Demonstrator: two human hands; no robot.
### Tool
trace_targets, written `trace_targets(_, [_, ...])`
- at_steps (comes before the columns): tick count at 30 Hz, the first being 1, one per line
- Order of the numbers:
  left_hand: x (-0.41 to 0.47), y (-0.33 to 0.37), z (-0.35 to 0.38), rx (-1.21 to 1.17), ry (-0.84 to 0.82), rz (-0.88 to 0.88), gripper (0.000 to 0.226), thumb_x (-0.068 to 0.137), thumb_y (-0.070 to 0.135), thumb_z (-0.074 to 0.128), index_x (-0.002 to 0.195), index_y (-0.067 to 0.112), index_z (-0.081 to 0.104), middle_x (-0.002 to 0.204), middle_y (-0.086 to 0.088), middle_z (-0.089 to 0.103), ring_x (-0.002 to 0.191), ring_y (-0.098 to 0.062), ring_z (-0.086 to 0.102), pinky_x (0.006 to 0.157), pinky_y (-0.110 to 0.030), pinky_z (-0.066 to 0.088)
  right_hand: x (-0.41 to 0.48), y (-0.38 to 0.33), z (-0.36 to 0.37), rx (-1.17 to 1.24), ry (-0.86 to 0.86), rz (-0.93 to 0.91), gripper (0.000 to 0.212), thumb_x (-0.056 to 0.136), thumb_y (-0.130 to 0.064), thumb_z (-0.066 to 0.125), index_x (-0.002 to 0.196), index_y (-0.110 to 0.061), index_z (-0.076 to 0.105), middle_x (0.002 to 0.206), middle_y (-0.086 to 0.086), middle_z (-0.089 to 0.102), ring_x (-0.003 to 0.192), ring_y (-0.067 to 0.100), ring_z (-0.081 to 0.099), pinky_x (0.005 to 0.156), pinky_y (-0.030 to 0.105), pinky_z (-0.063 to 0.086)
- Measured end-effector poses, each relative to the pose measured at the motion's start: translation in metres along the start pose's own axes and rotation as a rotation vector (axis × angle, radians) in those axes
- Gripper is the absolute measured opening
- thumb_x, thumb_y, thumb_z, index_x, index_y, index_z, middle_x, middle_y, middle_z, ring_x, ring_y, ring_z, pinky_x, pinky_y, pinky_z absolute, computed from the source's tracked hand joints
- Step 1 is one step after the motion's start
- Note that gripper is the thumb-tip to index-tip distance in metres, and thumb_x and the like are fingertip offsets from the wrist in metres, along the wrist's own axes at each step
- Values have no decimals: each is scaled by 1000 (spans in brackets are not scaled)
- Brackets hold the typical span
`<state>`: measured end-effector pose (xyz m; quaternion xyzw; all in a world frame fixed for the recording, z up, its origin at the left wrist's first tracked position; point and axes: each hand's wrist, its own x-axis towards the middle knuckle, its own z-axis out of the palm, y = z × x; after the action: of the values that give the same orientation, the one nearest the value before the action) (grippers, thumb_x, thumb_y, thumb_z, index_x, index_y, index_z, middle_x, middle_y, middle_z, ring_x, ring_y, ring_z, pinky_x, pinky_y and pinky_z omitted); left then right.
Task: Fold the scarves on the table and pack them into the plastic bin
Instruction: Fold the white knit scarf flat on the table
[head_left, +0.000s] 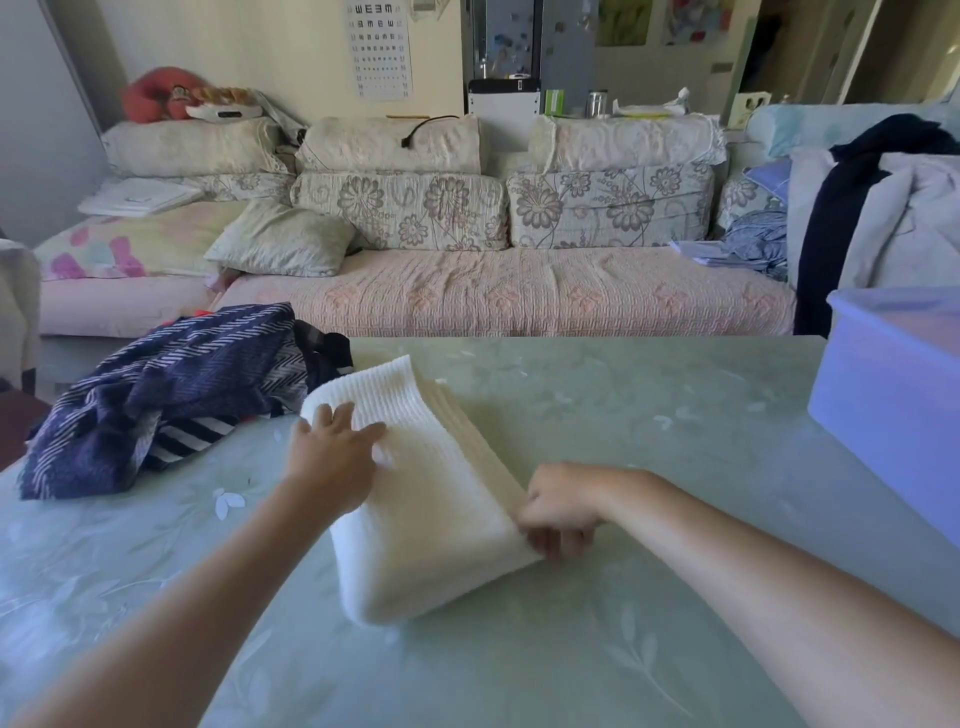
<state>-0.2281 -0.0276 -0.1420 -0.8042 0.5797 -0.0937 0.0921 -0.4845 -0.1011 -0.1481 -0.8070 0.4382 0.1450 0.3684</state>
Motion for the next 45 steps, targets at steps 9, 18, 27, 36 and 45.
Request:
trace_targets(9, [-36,55,5,-321,-305,68,118,57,101,25,153,40,-4,163,-2,-15,145,-44,-18,110,-73,3,11,-14,9,46,398,-64,36,81,-24,51,115,-27,62,118,-2,61,111,20,57,85,28,45])
trace_targets(18, [-17,-21,10,-299,-325,368,109,54,83,51,150,53,10,163,12,-9,149,-19,-19,118,-58,-8,12,-47,52,443,5,-146,45,82,11,38,110,-7,68,101,17,70,69,24,68,70,38,60])
trace_targets(27, [-58,-1,14,-120,-198,213,121,69,86,49,156,18,0,164,-10,-4,150,-31,-3,118,-59,12,39,-41,4,-323,792,-295,40,82,-8,51,117,-23,64,128,3,55,119,26,51,98,35,42])
trace_targets(36, [-67,13,19,-85,-122,148,91,86,66,35,154,15,2,163,-17,-3,150,-36,-1,117,-59,17,82,-49,-4,-800,568,-384,93,79,-20,63,158,-35,15,166,2,9,153,21,8,123,41,6])
trace_targets(45, [-62,15,13,-136,-134,82,84,83,55,51,150,18,16,158,-14,21,146,-35,21,108,-54,36,97,-45,0,-613,803,-510,53,95,-3,43,145,-19,49,148,4,51,134,27,48,102,42,44])
